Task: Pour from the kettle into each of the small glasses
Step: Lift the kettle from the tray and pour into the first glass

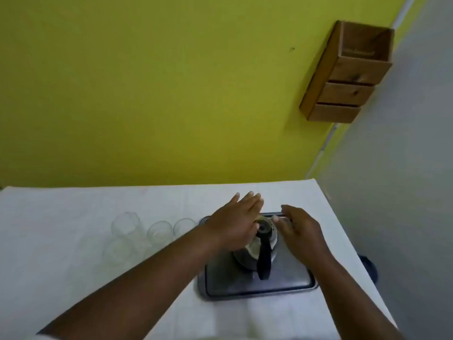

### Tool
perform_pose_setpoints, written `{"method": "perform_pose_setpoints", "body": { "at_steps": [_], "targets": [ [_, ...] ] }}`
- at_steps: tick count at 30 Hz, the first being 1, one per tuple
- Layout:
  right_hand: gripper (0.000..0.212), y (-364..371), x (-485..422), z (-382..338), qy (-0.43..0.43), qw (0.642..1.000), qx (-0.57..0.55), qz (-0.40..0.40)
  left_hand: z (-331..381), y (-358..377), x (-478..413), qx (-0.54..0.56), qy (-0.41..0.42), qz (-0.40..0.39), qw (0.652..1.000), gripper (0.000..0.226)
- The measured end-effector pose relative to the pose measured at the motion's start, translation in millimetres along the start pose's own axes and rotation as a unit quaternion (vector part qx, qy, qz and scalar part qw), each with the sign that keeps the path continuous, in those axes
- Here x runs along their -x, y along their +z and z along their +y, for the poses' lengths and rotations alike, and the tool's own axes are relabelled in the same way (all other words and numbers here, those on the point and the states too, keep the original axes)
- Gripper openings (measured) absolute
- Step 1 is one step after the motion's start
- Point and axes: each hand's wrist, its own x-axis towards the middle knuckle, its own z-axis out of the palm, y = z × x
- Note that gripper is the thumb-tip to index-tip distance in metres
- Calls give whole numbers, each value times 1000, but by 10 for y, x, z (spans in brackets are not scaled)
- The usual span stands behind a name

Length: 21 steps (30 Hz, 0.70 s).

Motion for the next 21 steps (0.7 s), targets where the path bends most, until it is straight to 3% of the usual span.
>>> {"method": "perform_pose_setpoints", "body": {
  "at_steps": [3, 12, 17, 21],
  "targets": [
    [16, 264, 265, 200, 88, 993, -71, -17, 70, 243, 61, 0, 13, -35, 999, 65],
    [51, 782, 545, 456, 207, 922, -322, -61, 214, 686, 125, -13, 2, -50, 999, 80],
    [38, 807, 519, 432, 212, 898, -386, -4, 309, 695, 92, -37, 1, -52, 998, 77],
    [41, 667, 392, 462, 252, 879, -403, 48, 415, 689, 68, -49, -5, -39, 998, 79]
  ]
}}
